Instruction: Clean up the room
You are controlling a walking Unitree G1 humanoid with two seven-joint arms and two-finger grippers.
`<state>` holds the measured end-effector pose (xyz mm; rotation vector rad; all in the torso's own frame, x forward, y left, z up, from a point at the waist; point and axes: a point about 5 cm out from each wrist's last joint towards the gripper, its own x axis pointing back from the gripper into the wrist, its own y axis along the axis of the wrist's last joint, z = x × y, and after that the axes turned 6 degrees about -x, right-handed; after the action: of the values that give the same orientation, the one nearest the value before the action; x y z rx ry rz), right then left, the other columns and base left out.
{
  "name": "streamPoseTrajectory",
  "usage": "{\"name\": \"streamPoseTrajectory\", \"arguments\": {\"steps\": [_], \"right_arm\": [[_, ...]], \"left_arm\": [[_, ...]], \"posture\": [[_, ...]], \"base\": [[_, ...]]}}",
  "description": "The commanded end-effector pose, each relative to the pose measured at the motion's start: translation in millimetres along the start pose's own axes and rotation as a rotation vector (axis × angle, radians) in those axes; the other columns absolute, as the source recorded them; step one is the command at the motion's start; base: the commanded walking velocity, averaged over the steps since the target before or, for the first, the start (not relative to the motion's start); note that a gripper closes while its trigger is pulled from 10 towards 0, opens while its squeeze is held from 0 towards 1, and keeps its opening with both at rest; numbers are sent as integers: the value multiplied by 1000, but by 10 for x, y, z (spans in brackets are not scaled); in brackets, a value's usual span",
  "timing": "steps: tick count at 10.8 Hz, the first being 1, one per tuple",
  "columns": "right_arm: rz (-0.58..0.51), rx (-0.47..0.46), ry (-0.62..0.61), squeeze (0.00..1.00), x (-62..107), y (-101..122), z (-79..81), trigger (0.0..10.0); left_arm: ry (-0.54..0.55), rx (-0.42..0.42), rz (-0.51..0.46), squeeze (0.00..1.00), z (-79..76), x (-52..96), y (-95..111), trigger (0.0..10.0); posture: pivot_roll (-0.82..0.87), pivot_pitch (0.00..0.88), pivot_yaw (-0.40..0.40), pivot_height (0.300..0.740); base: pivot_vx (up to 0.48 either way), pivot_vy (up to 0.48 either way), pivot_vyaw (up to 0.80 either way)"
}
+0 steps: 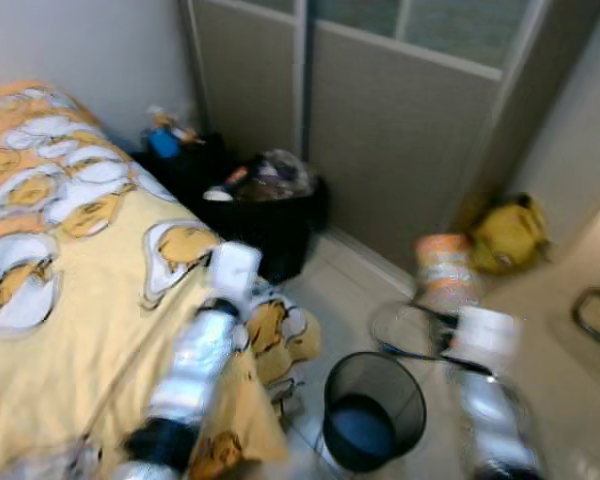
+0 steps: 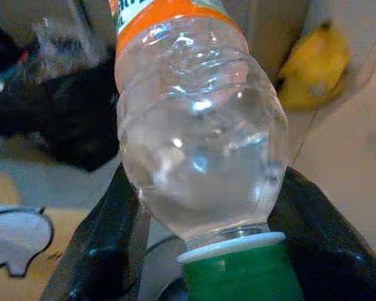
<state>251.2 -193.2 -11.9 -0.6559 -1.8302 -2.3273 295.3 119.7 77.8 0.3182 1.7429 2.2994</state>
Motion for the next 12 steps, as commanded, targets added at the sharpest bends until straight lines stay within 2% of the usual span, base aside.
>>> {"name": "streamPoseTrajectory", "arguments": {"steps": [1,2,4,5,6,7,8,9,10,11,12], "right_arm": [[42,-38,-64,0,-15,-36,-148,10000],[156,-75,-99,0,-83,-144,-141,10000],[197,-75,-99,0,-103,-167,-121,10000],[241,-74,-108,0,-124,-189,-118,10000],[271,-91,-131,0,-127,-216,-124,10000],[284,-132,-159,0,-134,-215,-135,10000],[290,-174,-184,0,-150,-196,-137,10000],[288,-178,-187,0,-155,-189,-132,10000],[288,-199,-196,0,-167,-178,-113,10000],[314,-230,-202,0,-165,-198,-102,10000],[379,-274,-203,0,-153,-250,-59,10000]], "left_arm": [[-83,-37,-51,0,-126,-42,144,10000],[-201,-148,-113,0,-136,6,364,10000],[-327,-168,-147,0,-180,84,570,10000],[-444,-199,-198,0,-236,116,833,10000],[-532,-236,-234,0,-275,225,1056,10000],[-565,-248,-225,0,-294,320,1103,10000],[-601,-206,-194,0,-324,464,1131,10000],[-609,-201,-184,0,-328,517,1128,10000],[-634,-227,-141,0,-332,642,1090,10000],[-680,-289,-125,0,-366,731,1104,10000],[-691,-319,-111,0,-386,759,1112,10000]], "posture": [[40,0,33,740],[98,0,54,740],[140,58,54,740],[167,132,58,740],[188,186,71,740],[197,208,74,740],[218,236,77,740],[226,245,77,740],[241,261,84,740],[249,267,83,740],[247,264,79,740]], "base": [[480,0,0],[0,0,0],[0,0,0],[0,0,0],[0,0,0],[0,0,0],[0,0,0],[0,0,0],[0,0,0],[0,0,0],[0,0,0]]}}
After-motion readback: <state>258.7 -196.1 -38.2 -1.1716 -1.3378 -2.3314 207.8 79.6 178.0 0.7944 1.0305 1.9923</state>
